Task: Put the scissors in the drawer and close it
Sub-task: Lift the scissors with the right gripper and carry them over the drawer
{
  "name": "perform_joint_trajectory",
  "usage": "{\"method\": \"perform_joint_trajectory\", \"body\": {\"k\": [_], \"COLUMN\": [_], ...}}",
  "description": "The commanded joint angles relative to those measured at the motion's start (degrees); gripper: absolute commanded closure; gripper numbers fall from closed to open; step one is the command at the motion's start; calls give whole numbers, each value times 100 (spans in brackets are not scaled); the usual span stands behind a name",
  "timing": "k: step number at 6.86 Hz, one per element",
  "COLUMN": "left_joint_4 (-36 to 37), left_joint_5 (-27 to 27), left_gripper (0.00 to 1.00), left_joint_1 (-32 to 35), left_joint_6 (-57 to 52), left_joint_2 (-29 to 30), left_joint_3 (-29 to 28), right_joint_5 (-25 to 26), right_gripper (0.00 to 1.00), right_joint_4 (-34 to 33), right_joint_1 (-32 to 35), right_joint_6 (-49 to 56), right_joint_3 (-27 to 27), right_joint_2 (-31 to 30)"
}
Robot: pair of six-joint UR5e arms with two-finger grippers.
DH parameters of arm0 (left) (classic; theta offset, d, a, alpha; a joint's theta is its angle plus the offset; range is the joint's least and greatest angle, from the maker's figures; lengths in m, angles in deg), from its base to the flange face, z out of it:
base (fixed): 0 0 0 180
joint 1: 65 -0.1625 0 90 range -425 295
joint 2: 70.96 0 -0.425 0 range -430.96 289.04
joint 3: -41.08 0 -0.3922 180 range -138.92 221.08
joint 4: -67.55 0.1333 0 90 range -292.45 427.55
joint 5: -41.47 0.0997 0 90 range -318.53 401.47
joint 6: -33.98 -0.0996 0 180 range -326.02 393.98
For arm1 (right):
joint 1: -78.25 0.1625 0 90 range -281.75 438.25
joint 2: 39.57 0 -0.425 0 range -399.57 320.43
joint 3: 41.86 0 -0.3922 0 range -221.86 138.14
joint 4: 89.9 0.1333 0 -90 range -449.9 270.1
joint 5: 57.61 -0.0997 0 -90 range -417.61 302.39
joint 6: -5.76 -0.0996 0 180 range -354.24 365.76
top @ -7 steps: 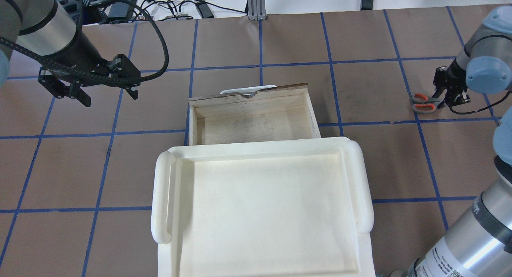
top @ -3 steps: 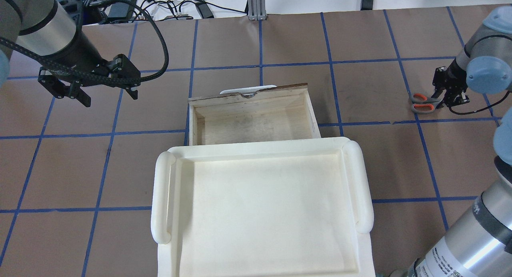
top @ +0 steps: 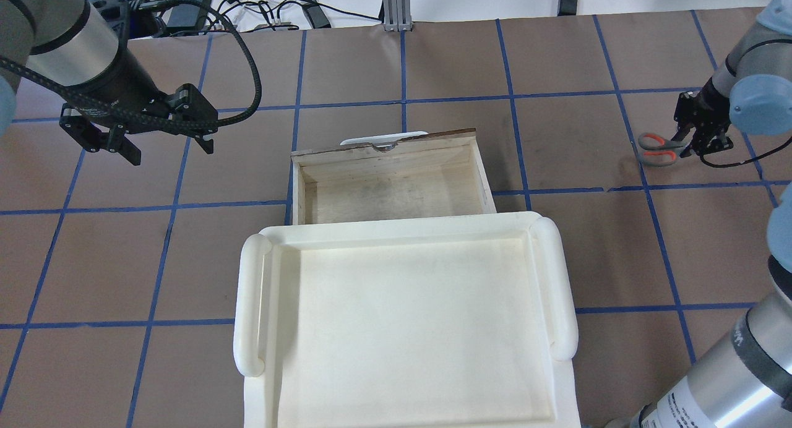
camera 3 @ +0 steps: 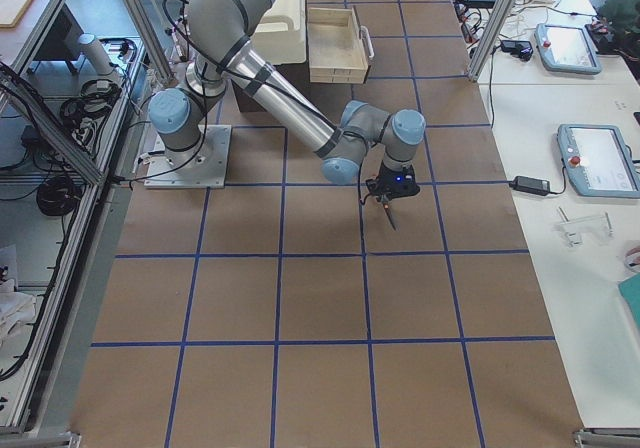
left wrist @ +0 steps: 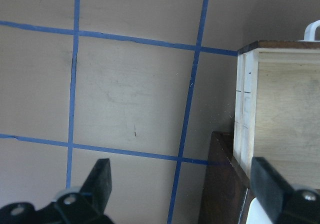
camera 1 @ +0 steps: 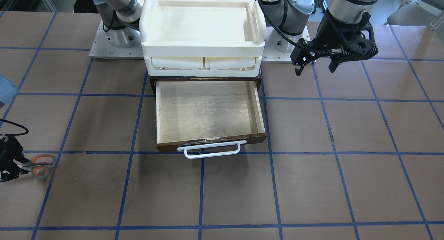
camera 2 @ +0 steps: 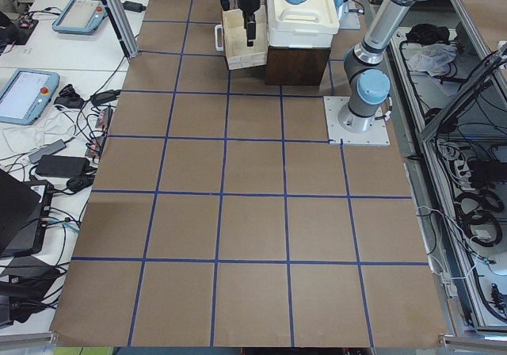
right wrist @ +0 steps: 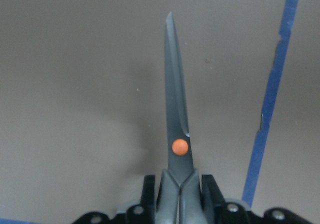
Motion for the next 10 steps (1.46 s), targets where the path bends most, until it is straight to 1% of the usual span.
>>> {"method": "perform_joint_trajectory", "body": {"k": [1, 2, 3, 4, 5, 6, 7, 8, 9, 10], "left_joint_4": [0, 0, 0, 0, 0, 0, 0, 0, 0, 9], "left_joint_5": [2, 2, 2, 2, 2, 2, 2, -7, -7, -7], "left_gripper": [0, 0, 0, 0, 0, 0, 0, 0, 0, 0], "left_joint_1": [1, 10, 1, 1, 1, 1, 1, 1, 1, 1], "left_joint_6": [1, 1, 1, 1, 1, 1, 1, 1, 1, 1], "left_joint_2": [-2, -2, -2, -2, -2, -2, -2, -2, -2, -2], "left_joint_3": [0, 0, 0, 0, 0, 0, 0, 0, 0, 0], "right_joint_5": [-28, -211, -265, -274, -265, -274, -387, -501, -468, -502], "right_gripper": [100, 100, 100, 100, 100, 100, 100, 100, 100, 100], "right_joint_4": [856, 982, 1027, 1115, 1237, 1587, 1842, 1862, 1810, 1784], "right_joint_1": [315, 544, 729, 1000, 1342, 1789, 2299, 2765, 3405, 3785], "right_joint_6": [-390, -497, -828, -884, -1337, -1933, -2339, -3196, -4005, -4379], "right_joint_3": [-57, -57, -57, -49, -57, -57, -57, -57, -110, -249], "right_joint_2": [-662, -875, -1069, -1236, -1351, -1569, -1746, -1773, -1756, -1721]}}
